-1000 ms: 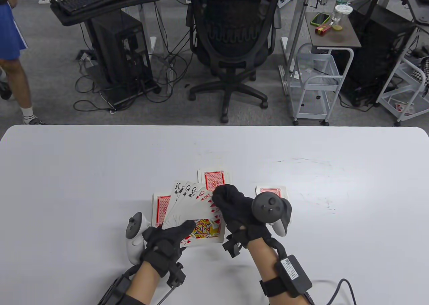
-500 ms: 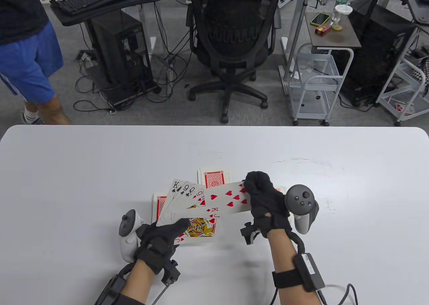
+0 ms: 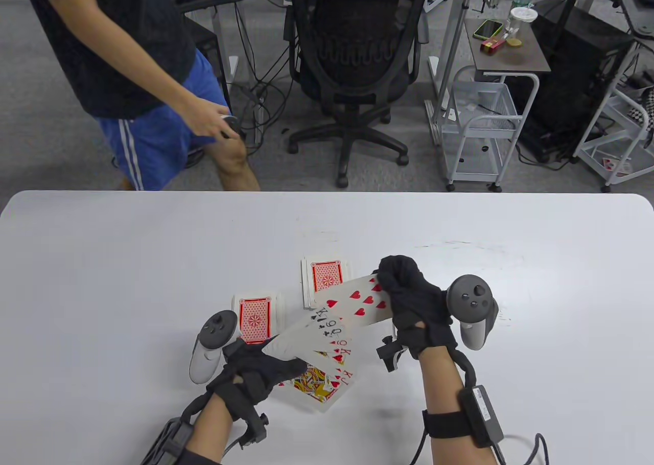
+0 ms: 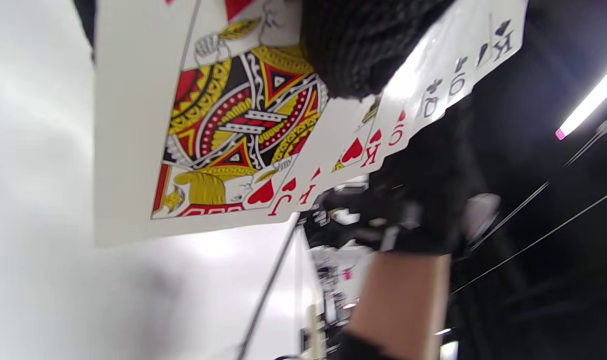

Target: Four-player card dealing with fan arrangement

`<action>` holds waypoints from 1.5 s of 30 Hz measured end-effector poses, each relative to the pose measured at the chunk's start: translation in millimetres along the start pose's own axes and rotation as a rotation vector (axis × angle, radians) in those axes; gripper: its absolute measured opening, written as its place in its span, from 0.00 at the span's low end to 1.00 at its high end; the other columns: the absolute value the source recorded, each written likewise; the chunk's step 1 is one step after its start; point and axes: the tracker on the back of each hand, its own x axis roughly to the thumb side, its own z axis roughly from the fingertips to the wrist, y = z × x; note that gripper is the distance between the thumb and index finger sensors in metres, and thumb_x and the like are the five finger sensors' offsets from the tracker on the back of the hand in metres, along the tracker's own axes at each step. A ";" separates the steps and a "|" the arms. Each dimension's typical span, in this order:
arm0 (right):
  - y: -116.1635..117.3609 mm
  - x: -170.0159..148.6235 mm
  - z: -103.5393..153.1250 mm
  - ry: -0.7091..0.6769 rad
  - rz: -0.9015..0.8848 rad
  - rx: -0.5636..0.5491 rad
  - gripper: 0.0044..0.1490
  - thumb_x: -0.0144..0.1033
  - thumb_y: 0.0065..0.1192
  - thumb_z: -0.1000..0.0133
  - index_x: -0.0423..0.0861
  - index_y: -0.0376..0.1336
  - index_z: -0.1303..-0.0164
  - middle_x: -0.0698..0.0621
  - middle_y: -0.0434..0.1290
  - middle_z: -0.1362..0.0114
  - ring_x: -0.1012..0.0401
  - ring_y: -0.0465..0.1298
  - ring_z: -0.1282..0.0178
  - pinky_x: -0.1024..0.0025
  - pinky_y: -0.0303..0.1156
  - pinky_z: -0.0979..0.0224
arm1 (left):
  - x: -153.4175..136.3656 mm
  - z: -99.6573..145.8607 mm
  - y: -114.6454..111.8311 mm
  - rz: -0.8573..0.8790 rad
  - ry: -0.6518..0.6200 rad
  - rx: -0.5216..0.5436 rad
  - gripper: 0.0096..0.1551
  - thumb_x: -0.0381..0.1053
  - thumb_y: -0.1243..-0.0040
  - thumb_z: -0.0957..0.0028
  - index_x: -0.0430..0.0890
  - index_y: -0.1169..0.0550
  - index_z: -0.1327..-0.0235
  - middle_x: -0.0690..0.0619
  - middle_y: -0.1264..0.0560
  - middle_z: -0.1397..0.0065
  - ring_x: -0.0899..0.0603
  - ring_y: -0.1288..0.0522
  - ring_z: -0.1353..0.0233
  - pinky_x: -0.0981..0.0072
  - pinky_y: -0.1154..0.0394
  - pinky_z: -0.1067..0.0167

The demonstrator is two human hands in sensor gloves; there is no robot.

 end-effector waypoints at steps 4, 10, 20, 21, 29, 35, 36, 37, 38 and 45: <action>17.0 18.1 -3.2 -0.062 0.030 0.183 0.25 0.35 0.60 0.45 0.46 0.65 0.37 0.47 0.78 0.44 0.56 0.87 0.59 0.38 0.69 0.37 | -1.0 -4.2 -6.1 -0.090 0.061 -0.059 0.42 0.45 0.34 0.46 0.47 0.43 0.22 0.55 0.22 0.31 0.36 0.15 0.37 0.43 0.18 0.45; 46.8 26.7 -4.8 -0.086 0.099 0.360 0.25 0.35 0.61 0.45 0.46 0.66 0.37 0.47 0.78 0.44 0.55 0.87 0.57 0.37 0.68 0.36 | -3.1 -7.8 -11.7 -0.097 0.075 -0.097 0.38 0.44 0.34 0.46 0.55 0.37 0.23 0.52 0.23 0.30 0.36 0.15 0.37 0.44 0.18 0.45; 60.8 10.9 -1.0 0.001 0.047 0.364 0.35 0.50 0.59 0.37 0.45 0.59 0.23 0.40 0.67 0.26 0.42 0.77 0.31 0.32 0.63 0.33 | -14.9 -4.9 -4.2 0.091 0.048 0.002 0.32 0.45 0.35 0.44 0.62 0.31 0.27 0.55 0.25 0.25 0.35 0.18 0.34 0.44 0.19 0.42; 56.7 6.3 -0.4 0.035 0.044 0.310 0.37 0.52 0.59 0.38 0.45 0.59 0.23 0.40 0.67 0.27 0.42 0.77 0.33 0.32 0.63 0.33 | -15.6 -3.8 -2.3 0.153 0.025 0.034 0.32 0.45 0.35 0.44 0.62 0.32 0.27 0.56 0.25 0.25 0.35 0.19 0.32 0.44 0.19 0.41; 66.1 -1.5 3.2 0.069 0.149 0.236 0.32 0.39 0.70 0.42 0.47 0.62 0.28 0.48 0.73 0.36 0.51 0.82 0.45 0.35 0.66 0.35 | -19.7 5.2 6.3 0.354 -0.052 0.167 0.32 0.46 0.37 0.42 0.63 0.34 0.26 0.59 0.27 0.24 0.36 0.22 0.29 0.43 0.22 0.38; 71.8 8.4 4.6 -0.052 0.175 0.229 0.35 0.28 0.69 0.44 0.51 0.60 0.25 0.46 0.72 0.35 0.51 0.82 0.46 0.35 0.66 0.35 | -21.9 7.8 6.0 0.406 -0.043 0.241 0.33 0.45 0.37 0.42 0.63 0.35 0.26 0.59 0.27 0.25 0.35 0.22 0.29 0.44 0.20 0.40; 72.3 8.6 4.7 -0.058 0.177 0.241 0.35 0.28 0.67 0.43 0.52 0.60 0.25 0.46 0.71 0.34 0.50 0.82 0.45 0.35 0.66 0.34 | -21.9 7.6 5.8 0.407 -0.043 0.241 0.33 0.45 0.37 0.42 0.63 0.35 0.25 0.59 0.27 0.25 0.35 0.22 0.29 0.44 0.20 0.40; 73.1 8.4 5.0 -0.070 0.187 0.260 0.35 0.28 0.66 0.42 0.53 0.58 0.23 0.45 0.69 0.33 0.50 0.81 0.44 0.34 0.65 0.34 | -22.1 7.9 5.2 0.416 -0.037 0.249 0.33 0.45 0.37 0.42 0.63 0.36 0.25 0.59 0.27 0.25 0.35 0.22 0.29 0.44 0.20 0.40; 73.8 8.2 5.2 -0.083 0.187 0.272 0.36 0.31 0.64 0.40 0.55 0.56 0.21 0.45 0.69 0.32 0.50 0.80 0.44 0.34 0.65 0.34 | -22.4 8.1 5.2 0.421 -0.032 0.258 0.33 0.44 0.37 0.42 0.62 0.36 0.25 0.58 0.27 0.25 0.35 0.22 0.29 0.44 0.20 0.40; 82.7 16.7 9.8 -0.197 0.355 0.282 0.36 0.40 0.64 0.38 0.60 0.53 0.20 0.40 0.62 0.25 0.43 0.75 0.34 0.30 0.63 0.33 | -24.3 10.3 5.9 0.453 -0.010 0.298 0.33 0.45 0.37 0.42 0.62 0.36 0.25 0.58 0.27 0.25 0.35 0.22 0.29 0.45 0.19 0.40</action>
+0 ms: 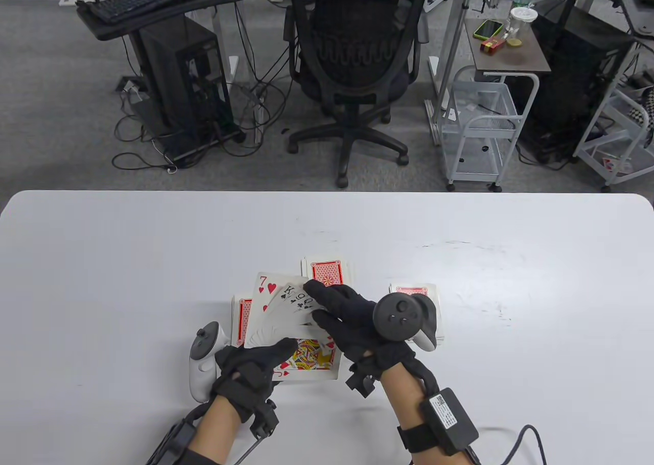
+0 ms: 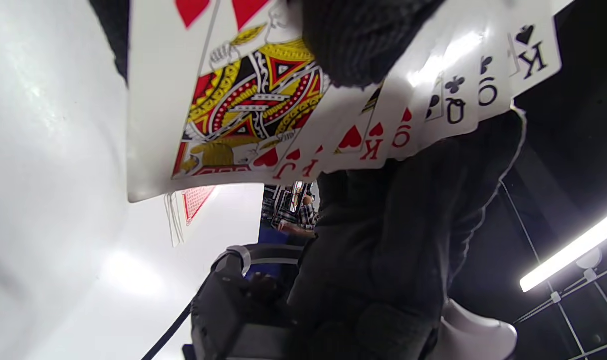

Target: Four-player card dealing with fan arrangement

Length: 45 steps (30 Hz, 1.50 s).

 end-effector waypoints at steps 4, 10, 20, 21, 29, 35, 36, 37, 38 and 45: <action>4.4 3.1 1.6 -0.029 0.055 -0.021 0.36 0.38 0.64 0.38 0.58 0.52 0.20 0.36 0.53 0.19 0.38 0.68 0.25 0.28 0.60 0.33 | 0.3 0.2 0.9 -0.016 0.001 0.008 0.32 0.45 0.37 0.42 0.63 0.35 0.26 0.58 0.27 0.24 0.35 0.22 0.29 0.45 0.19 0.40; -5.2 3.9 1.7 -0.039 -0.037 -0.114 0.32 0.43 0.66 0.40 0.44 0.62 0.27 0.37 0.61 0.22 0.38 0.70 0.25 0.29 0.62 0.33 | 4.0 -1.1 -2.2 -0.137 0.004 -0.012 0.32 0.44 0.36 0.43 0.63 0.33 0.27 0.58 0.27 0.25 0.34 0.22 0.30 0.44 0.20 0.41; -13.3 7.4 2.4 0.048 0.064 -0.183 0.25 0.39 0.62 0.40 0.41 0.63 0.36 0.42 0.75 0.39 0.47 0.85 0.43 0.35 0.69 0.37 | 7.5 -1.3 -6.2 -0.239 0.014 -0.034 0.32 0.44 0.35 0.44 0.64 0.32 0.28 0.58 0.26 0.25 0.34 0.22 0.30 0.43 0.20 0.41; -14.8 6.0 2.3 0.055 0.057 -0.169 0.26 0.39 0.59 0.39 0.40 0.61 0.35 0.43 0.75 0.40 0.47 0.85 0.43 0.36 0.70 0.37 | 7.6 -1.6 -5.3 -0.254 0.019 -0.041 0.32 0.44 0.35 0.43 0.64 0.32 0.28 0.58 0.26 0.25 0.34 0.22 0.30 0.43 0.20 0.41; -52.1 -2.5 8.7 0.053 -0.024 -0.342 0.25 0.36 0.58 0.44 0.45 0.61 0.36 0.46 0.75 0.39 0.48 0.84 0.41 0.35 0.68 0.36 | 9.3 -5.0 -13.2 -0.342 0.052 -0.160 0.31 0.44 0.35 0.44 0.64 0.31 0.28 0.57 0.25 0.26 0.34 0.20 0.32 0.43 0.19 0.43; -69.3 -0.1 13.0 0.020 -0.045 -0.416 0.25 0.37 0.58 0.44 0.46 0.61 0.36 0.48 0.75 0.38 0.49 0.83 0.40 0.35 0.67 0.35 | 5.1 -8.2 -20.9 -0.415 0.097 -0.218 0.32 0.43 0.34 0.45 0.63 0.30 0.29 0.56 0.24 0.27 0.33 0.19 0.33 0.43 0.19 0.44; -71.6 -0.1 13.6 0.019 -0.050 -0.431 0.25 0.37 0.58 0.44 0.47 0.61 0.36 0.48 0.75 0.38 0.48 0.83 0.40 0.35 0.68 0.35 | 4.7 -8.3 -21.4 -0.428 0.102 -0.222 0.32 0.43 0.34 0.45 0.63 0.30 0.29 0.56 0.24 0.27 0.33 0.19 0.33 0.43 0.18 0.44; -74.2 -0.2 14.4 0.020 -0.057 -0.446 0.25 0.37 0.58 0.44 0.47 0.61 0.36 0.48 0.75 0.38 0.49 0.83 0.40 0.35 0.67 0.35 | 4.2 -8.6 -22.2 -0.443 0.110 -0.230 0.31 0.43 0.34 0.45 0.63 0.30 0.29 0.56 0.24 0.27 0.34 0.19 0.33 0.43 0.18 0.44; -75.6 -0.2 15.0 0.019 -0.062 -0.455 0.25 0.37 0.58 0.44 0.47 0.61 0.36 0.48 0.75 0.38 0.49 0.83 0.40 0.35 0.67 0.35 | 3.9 -8.9 -22.7 -0.448 0.113 -0.236 0.32 0.43 0.34 0.45 0.63 0.30 0.29 0.56 0.24 0.27 0.33 0.19 0.33 0.43 0.18 0.44; -83.8 3.3 18.8 0.001 -0.032 -0.543 0.25 0.37 0.58 0.44 0.47 0.61 0.36 0.48 0.75 0.38 0.50 0.84 0.41 0.36 0.67 0.35 | 2.7 -9.7 -24.5 -0.460 0.129 -0.255 0.32 0.43 0.34 0.45 0.62 0.30 0.28 0.56 0.24 0.27 0.34 0.19 0.33 0.43 0.18 0.45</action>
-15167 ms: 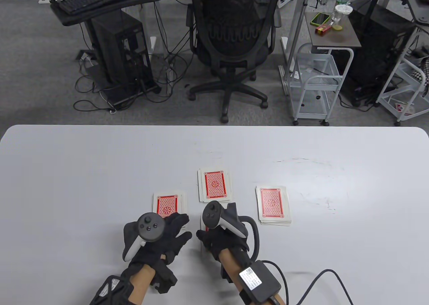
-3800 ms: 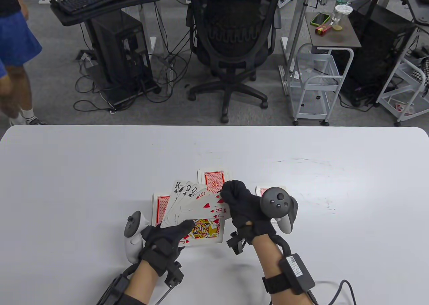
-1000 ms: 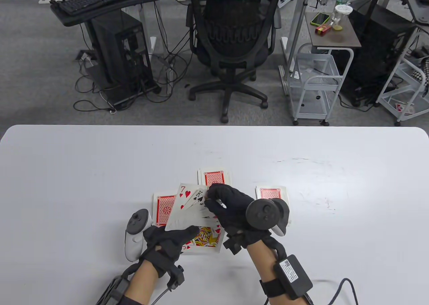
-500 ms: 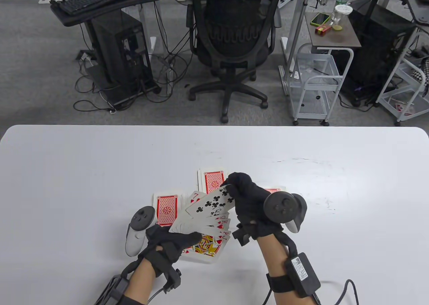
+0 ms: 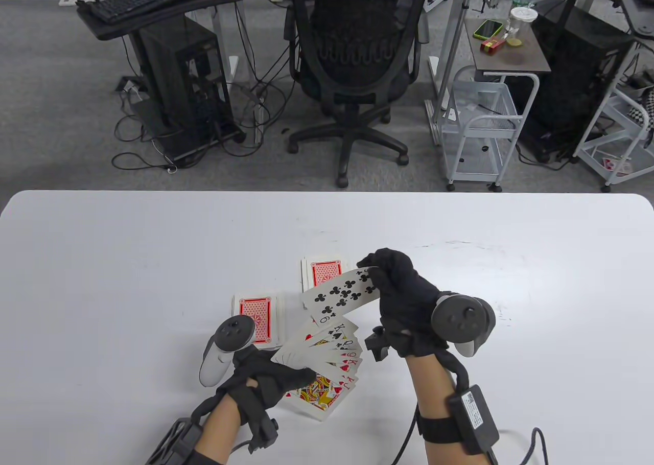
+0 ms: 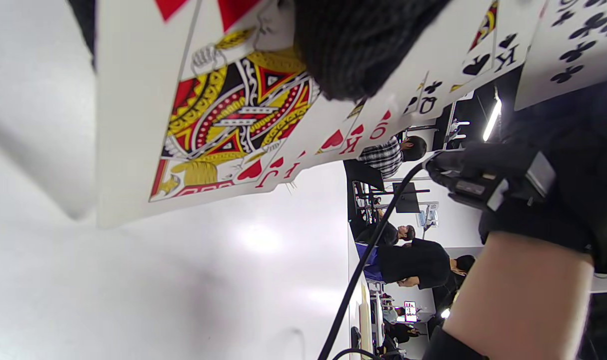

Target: Four-player card dealing with fan arrangement

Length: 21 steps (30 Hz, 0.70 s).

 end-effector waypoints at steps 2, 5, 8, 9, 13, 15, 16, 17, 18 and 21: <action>4.2 3.0 -1.4 -0.025 0.039 0.085 0.25 0.37 0.59 0.44 0.48 0.61 0.36 0.48 0.75 0.38 0.49 0.83 0.39 0.35 0.67 0.34 | 0.4 0.4 0.1 0.007 -0.001 0.003 0.32 0.43 0.34 0.45 0.63 0.30 0.28 0.55 0.24 0.27 0.33 0.18 0.34 0.43 0.18 0.45; 22.4 5.5 -0.2 -0.056 0.053 0.252 0.24 0.36 0.60 0.44 0.50 0.63 0.37 0.45 0.72 0.33 0.45 0.80 0.34 0.32 0.64 0.33 | 0.9 1.3 2.2 0.029 -0.011 0.013 0.32 0.43 0.34 0.45 0.63 0.31 0.28 0.55 0.24 0.27 0.33 0.18 0.34 0.43 0.18 0.45; 42.6 9.9 3.2 -0.084 0.048 0.374 0.23 0.36 0.61 0.44 0.53 0.64 0.38 0.41 0.66 0.25 0.39 0.73 0.26 0.28 0.60 0.31 | 0.0 2.9 5.0 0.051 -0.015 0.028 0.33 0.43 0.34 0.45 0.64 0.31 0.28 0.54 0.24 0.27 0.33 0.18 0.34 0.43 0.18 0.45; 47.1 11.7 4.2 -0.100 0.057 0.395 0.23 0.36 0.61 0.45 0.54 0.65 0.38 0.40 0.63 0.23 0.37 0.71 0.25 0.27 0.59 0.31 | -0.4 3.4 6.1 0.056 -0.016 0.033 0.33 0.43 0.34 0.45 0.64 0.31 0.28 0.54 0.24 0.27 0.33 0.18 0.34 0.43 0.18 0.45; 63.3 16.3 11.6 -0.114 0.068 0.419 0.22 0.38 0.64 0.45 0.58 0.67 0.40 0.37 0.56 0.20 0.35 0.66 0.22 0.26 0.57 0.31 | -1.4 4.0 8.3 0.089 -0.028 0.037 0.33 0.43 0.34 0.45 0.64 0.31 0.28 0.53 0.24 0.27 0.33 0.18 0.34 0.43 0.18 0.45; 67.7 16.0 13.3 -0.105 0.065 0.426 0.21 0.38 0.65 0.45 0.59 0.68 0.41 0.38 0.56 0.20 0.34 0.65 0.21 0.26 0.57 0.31 | -2.1 4.0 8.3 0.110 -0.037 0.036 0.33 0.43 0.34 0.45 0.65 0.31 0.28 0.53 0.24 0.27 0.33 0.18 0.34 0.43 0.18 0.45; 68.3 14.4 14.5 -0.088 0.054 0.414 0.21 0.39 0.66 0.45 0.59 0.68 0.41 0.38 0.56 0.19 0.35 0.65 0.21 0.26 0.57 0.31 | -2.4 4.1 8.2 0.121 -0.044 0.037 0.33 0.43 0.34 0.45 0.65 0.31 0.28 0.53 0.24 0.27 0.33 0.18 0.34 0.43 0.18 0.45; 68.8 12.4 15.4 -0.069 0.037 0.396 0.21 0.39 0.67 0.45 0.60 0.68 0.41 0.38 0.56 0.20 0.35 0.65 0.21 0.26 0.57 0.31 | -2.6 4.0 8.1 0.131 -0.051 0.038 0.33 0.43 0.34 0.45 0.65 0.31 0.28 0.54 0.24 0.27 0.33 0.18 0.34 0.43 0.18 0.45; 69.2 9.8 15.6 -0.046 0.015 0.397 0.21 0.41 0.67 0.45 0.60 0.68 0.40 0.38 0.56 0.20 0.34 0.65 0.22 0.26 0.56 0.31 | -2.5 3.9 8.1 0.138 -0.056 0.037 0.33 0.43 0.34 0.45 0.65 0.31 0.28 0.54 0.24 0.27 0.34 0.18 0.34 0.44 0.18 0.45; 65.0 0.6 13.8 0.008 -0.050 0.429 0.34 0.48 0.64 0.41 0.55 0.59 0.24 0.38 0.55 0.19 0.35 0.66 0.22 0.26 0.57 0.31 | 0.2 4.9 8.7 0.201 -0.100 0.044 0.32 0.44 0.35 0.44 0.65 0.31 0.28 0.56 0.24 0.26 0.34 0.19 0.33 0.44 0.19 0.43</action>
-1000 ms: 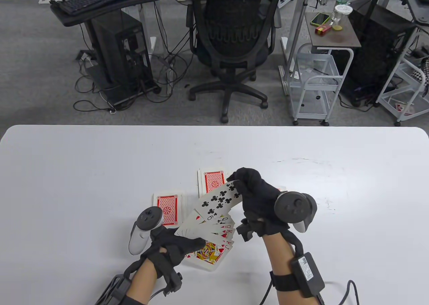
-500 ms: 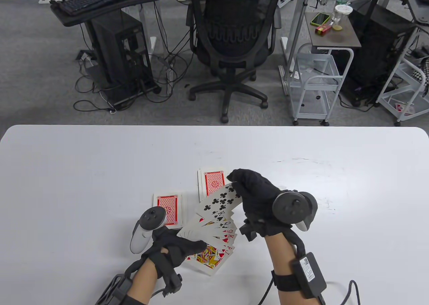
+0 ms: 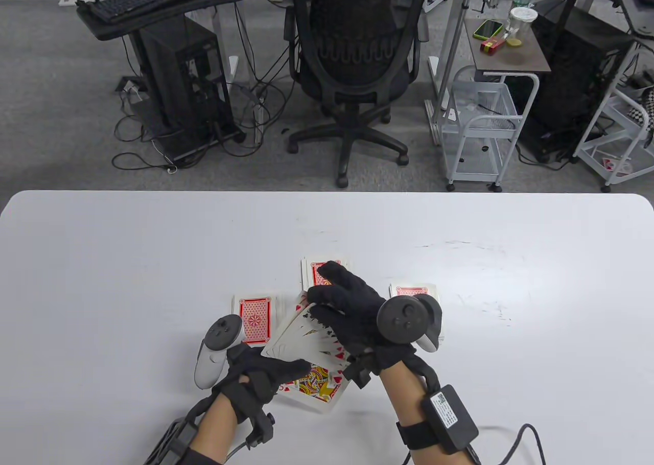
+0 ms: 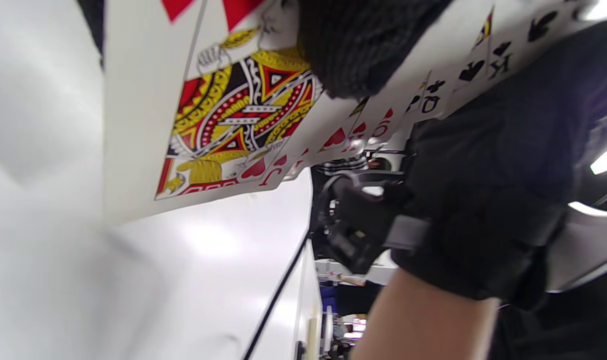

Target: Four-player card dealing with fan arrangement

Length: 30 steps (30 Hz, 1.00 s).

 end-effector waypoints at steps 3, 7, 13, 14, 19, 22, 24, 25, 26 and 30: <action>-9.1 -13.6 3.2 0.133 -0.075 -0.039 0.39 0.52 0.63 0.40 0.48 0.56 0.21 0.41 0.64 0.25 0.41 0.76 0.31 0.31 0.63 0.33 | 2.3 4.4 3.8 0.108 -0.075 0.054 0.32 0.44 0.35 0.44 0.66 0.32 0.28 0.57 0.25 0.26 0.35 0.20 0.31 0.44 0.19 0.42; -2.4 -24.6 4.7 0.250 -0.021 0.119 0.42 0.56 0.64 0.40 0.48 0.56 0.20 0.46 0.71 0.32 0.47 0.80 0.39 0.34 0.65 0.33 | 0.6 8.4 9.6 0.227 -0.125 0.122 0.32 0.44 0.35 0.43 0.67 0.33 0.28 0.59 0.26 0.25 0.35 0.21 0.30 0.44 0.20 0.40; 15.9 -16.3 2.8 0.147 -0.065 0.042 0.38 0.38 0.67 0.40 0.47 0.56 0.21 0.46 0.71 0.32 0.48 0.81 0.38 0.34 0.65 0.34 | -0.5 15.7 13.0 0.286 -0.152 0.255 0.33 0.44 0.37 0.42 0.68 0.35 0.28 0.60 0.27 0.24 0.36 0.23 0.28 0.44 0.21 0.38; 16.3 -14.3 2.6 0.127 -0.048 0.043 0.38 0.36 0.67 0.40 0.48 0.55 0.20 0.45 0.71 0.32 0.47 0.81 0.38 0.34 0.65 0.34 | -0.6 16.7 13.2 0.298 -0.147 0.279 0.33 0.44 0.36 0.42 0.67 0.35 0.28 0.60 0.27 0.24 0.35 0.23 0.28 0.44 0.21 0.38; 21.1 -7.4 4.1 0.063 0.003 0.045 0.35 0.37 0.63 0.38 0.51 0.56 0.20 0.43 0.67 0.29 0.45 0.77 0.35 0.31 0.62 0.33 | -2.7 17.9 11.8 0.320 -0.130 0.320 0.34 0.44 0.37 0.42 0.67 0.36 0.27 0.60 0.28 0.24 0.36 0.23 0.28 0.45 0.21 0.38; 24.4 -4.6 4.9 0.032 0.055 0.035 0.34 0.38 0.65 0.38 0.53 0.57 0.21 0.39 0.62 0.24 0.40 0.73 0.28 0.29 0.61 0.33 | -3.8 19.4 12.2 0.350 -0.127 0.342 0.33 0.44 0.37 0.42 0.67 0.36 0.27 0.60 0.28 0.24 0.36 0.23 0.28 0.45 0.21 0.38; 25.0 -3.7 6.1 0.012 0.051 0.005 0.33 0.37 0.65 0.39 0.50 0.59 0.22 0.38 0.58 0.21 0.37 0.68 0.23 0.28 0.60 0.32 | -3.6 19.6 13.5 0.333 -0.126 0.334 0.33 0.44 0.37 0.42 0.66 0.35 0.27 0.60 0.28 0.24 0.36 0.23 0.28 0.45 0.21 0.39; 24.8 -3.2 6.2 -0.002 0.046 -0.016 0.32 0.37 0.65 0.39 0.50 0.60 0.24 0.37 0.59 0.21 0.37 0.69 0.24 0.29 0.60 0.32 | -3.6 19.7 13.4 0.331 -0.126 0.334 0.33 0.44 0.37 0.42 0.67 0.36 0.27 0.60 0.28 0.24 0.36 0.23 0.28 0.45 0.21 0.39; 24.8 -2.6 6.6 -0.007 0.041 -0.028 0.31 0.37 0.66 0.39 0.49 0.61 0.25 0.37 0.62 0.23 0.38 0.71 0.25 0.29 0.62 0.33 | -3.9 19.4 13.2 0.336 -0.126 0.332 0.33 0.44 0.37 0.42 0.67 0.35 0.27 0.59 0.28 0.24 0.36 0.23 0.28 0.45 0.20 0.39; 23.6 -2.3 6.2 -0.003 0.032 -0.044 0.30 0.39 0.67 0.40 0.45 0.63 0.28 0.37 0.65 0.26 0.38 0.74 0.28 0.32 0.64 0.32 | -2.8 17.9 11.9 0.302 -0.130 0.309 0.33 0.44 0.37 0.42 0.67 0.35 0.27 0.59 0.28 0.24 0.36 0.23 0.28 0.45 0.20 0.39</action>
